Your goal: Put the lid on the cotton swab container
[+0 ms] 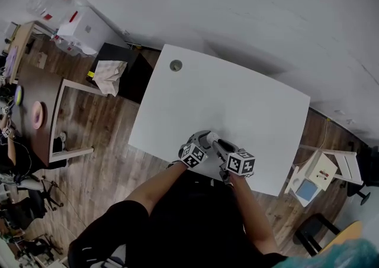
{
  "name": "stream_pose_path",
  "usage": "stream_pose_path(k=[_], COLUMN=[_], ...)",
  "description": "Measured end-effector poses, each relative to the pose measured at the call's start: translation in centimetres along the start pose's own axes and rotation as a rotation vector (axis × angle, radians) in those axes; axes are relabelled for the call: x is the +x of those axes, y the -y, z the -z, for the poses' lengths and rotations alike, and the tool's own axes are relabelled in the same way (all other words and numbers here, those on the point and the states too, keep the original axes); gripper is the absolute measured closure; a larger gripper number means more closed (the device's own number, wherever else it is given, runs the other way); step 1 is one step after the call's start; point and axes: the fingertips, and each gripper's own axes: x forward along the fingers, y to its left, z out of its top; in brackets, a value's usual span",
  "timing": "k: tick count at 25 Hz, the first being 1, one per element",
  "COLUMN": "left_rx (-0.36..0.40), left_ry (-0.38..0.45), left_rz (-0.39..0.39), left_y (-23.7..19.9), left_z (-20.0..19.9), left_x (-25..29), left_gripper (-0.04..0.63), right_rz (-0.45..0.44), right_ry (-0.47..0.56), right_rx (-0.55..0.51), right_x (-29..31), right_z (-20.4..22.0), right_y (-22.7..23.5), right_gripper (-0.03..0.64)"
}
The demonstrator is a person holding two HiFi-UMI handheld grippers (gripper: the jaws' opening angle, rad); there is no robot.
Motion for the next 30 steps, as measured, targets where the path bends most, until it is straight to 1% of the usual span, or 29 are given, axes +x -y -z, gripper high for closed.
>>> stream_pose_path(k=[4,8,10,14,18,23,30], left_rx=[0.016,0.061,0.059,0.055,0.054,0.052,0.048], left_ry=[0.0,-0.001,-0.002,0.0,0.001,0.003,0.002], left_rz=[0.026,0.037,0.036,0.043,0.046,0.048,0.058], left_y=[0.2,0.5,0.6,0.6,0.7,0.7,0.7], left_z=[-0.1,-0.1,0.0,0.1,0.0,0.1,0.0], left_x=[-0.1,-0.2,-0.2,-0.3,-0.3,-0.3,-0.3], left_gripper=[0.325,0.325,0.325,0.325,0.325,0.325,0.325], right_rz=[0.025,0.055,0.07,0.076,0.095,0.144,0.175], right_ry=[-0.023,-0.05,-0.061,-0.066,-0.081,-0.116,-0.111], right_rx=[-0.026,-0.073,-0.086,-0.078,-0.111,-0.173,-0.204], right_x=[0.6,1.4,1.8,2.5,3.0,3.2,3.6], right_z=[0.1,0.4,0.7,0.8,0.8,0.9,0.7], right_y=[0.1,0.1,0.2,0.1,0.0,0.3,0.4], right_gripper=[0.499,0.499,0.499,0.499,0.5,0.529,0.56])
